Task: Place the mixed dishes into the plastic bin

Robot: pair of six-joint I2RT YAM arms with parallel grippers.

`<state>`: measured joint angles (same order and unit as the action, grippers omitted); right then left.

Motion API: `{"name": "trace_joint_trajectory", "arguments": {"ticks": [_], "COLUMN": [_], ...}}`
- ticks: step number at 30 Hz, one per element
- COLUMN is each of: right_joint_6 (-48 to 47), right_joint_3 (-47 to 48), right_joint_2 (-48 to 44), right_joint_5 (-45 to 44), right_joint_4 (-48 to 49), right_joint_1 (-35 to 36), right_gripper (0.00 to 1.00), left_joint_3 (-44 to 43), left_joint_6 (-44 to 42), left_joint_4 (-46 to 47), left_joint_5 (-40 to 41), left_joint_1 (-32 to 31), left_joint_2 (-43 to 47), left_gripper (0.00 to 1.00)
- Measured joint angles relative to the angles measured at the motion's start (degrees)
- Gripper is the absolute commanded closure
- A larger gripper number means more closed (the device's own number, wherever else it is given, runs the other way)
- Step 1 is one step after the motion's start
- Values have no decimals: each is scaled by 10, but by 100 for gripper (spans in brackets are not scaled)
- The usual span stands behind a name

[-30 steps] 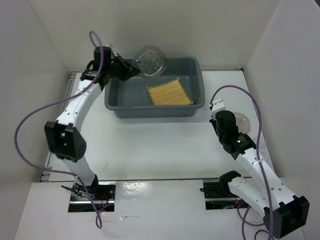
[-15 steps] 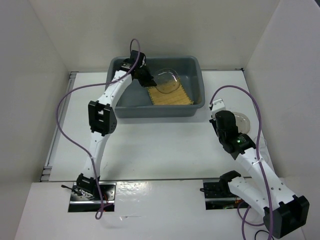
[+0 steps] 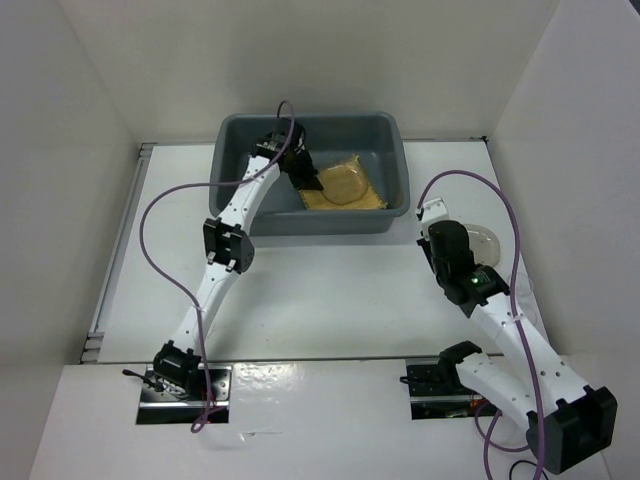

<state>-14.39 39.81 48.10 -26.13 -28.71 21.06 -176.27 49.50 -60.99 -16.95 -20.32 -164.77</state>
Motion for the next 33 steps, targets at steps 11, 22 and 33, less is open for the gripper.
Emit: {"name": "trace_joint_trajectory", "arguments": {"ticks": [11,22,33], "right_joint_6": [0,4,-31], "right_joint_3": [0,0,-13], "right_joint_2": [4,21,96], "right_joint_5": [0,-16,-31], "right_joint_4": [0,1,7], "right_joint_1": [1,2,2], "right_gripper": [79,68,0], "left_joint_3": [-8,-10,131], "left_joint_6": [-2,-13,-91], "left_joint_4": [-18,-24,-84], "left_joint_5": [-5,48,288], "left_joint_1": [11,13,-178], "left_joint_2": [-32,35,541], "left_gripper": [50,4,0]}}
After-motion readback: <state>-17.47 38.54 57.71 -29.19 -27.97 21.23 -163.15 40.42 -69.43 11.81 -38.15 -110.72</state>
